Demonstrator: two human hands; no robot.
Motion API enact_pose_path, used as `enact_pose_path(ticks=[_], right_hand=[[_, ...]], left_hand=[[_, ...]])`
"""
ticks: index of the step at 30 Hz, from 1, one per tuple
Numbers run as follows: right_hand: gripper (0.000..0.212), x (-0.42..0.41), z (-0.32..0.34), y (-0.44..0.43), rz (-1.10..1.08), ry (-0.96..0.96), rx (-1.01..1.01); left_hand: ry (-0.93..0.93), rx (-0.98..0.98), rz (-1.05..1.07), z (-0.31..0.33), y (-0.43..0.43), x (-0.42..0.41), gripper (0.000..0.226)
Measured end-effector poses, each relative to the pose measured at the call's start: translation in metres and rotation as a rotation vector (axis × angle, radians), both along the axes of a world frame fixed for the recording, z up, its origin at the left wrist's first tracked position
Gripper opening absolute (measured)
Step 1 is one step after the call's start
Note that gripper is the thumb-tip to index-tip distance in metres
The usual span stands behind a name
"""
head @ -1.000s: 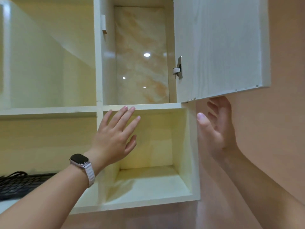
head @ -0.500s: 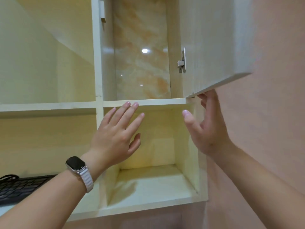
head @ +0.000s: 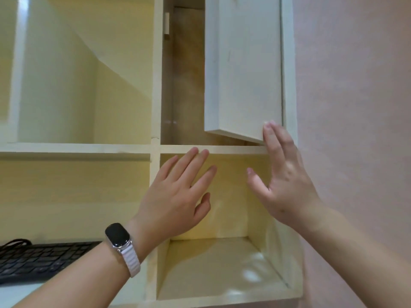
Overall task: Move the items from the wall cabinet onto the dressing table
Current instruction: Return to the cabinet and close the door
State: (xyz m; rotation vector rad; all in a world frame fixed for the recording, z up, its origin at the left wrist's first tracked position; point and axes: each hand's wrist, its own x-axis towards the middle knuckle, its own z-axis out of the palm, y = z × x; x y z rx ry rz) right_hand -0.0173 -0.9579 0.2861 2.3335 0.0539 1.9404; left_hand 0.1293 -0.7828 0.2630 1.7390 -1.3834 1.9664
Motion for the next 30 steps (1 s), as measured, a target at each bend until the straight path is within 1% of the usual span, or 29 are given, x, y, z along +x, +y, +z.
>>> enact_pose_path(ticks=[2, 5, 10, 14, 18, 23, 27, 30], right_hand=[[0.077, 0.003, 0.0, 0.002, -0.047, 0.02, 0.002], [0.078, 0.008, 0.0, 0.007, -0.151, -0.005, -0.017], [0.089, 0.021, 0.0, 0.012, -0.333, -0.024, -0.073], [0.089, 0.021, 0.004, 0.01, -0.407, 0.018, -0.119], [0.091, 0.032, 0.01, 0.013, -0.47, 0.094, -0.121], [0.09, 0.028, 0.015, 0.016, -0.494, 0.151, -0.085], [0.089, 0.018, 0.021, 0.028, -0.551, 0.318, 0.002], [0.083, 0.003, 0.024, 0.04, -0.552, 0.386, 0.05]], left_hand=[[-0.002, 0.002, -0.003, 0.0, 0.0, 0.001, 0.044], [-0.014, -0.004, 0.006, -0.001, -0.002, 0.002, 0.043], [-0.015, -0.002, 0.022, 0.0, -0.001, 0.001, 0.043], [0.02, 0.002, -0.01, 0.0, -0.001, 0.001, 0.041], [0.011, 0.003, -0.011, -0.002, 0.001, 0.004, 0.044], [0.064, 0.034, -0.009, 0.0, 0.004, 0.002, 0.047], [0.161, 0.077, -0.02, 0.0, 0.012, -0.005, 0.05], [0.23, 0.07, -0.056, -0.003, 0.025, -0.016, 0.05]])
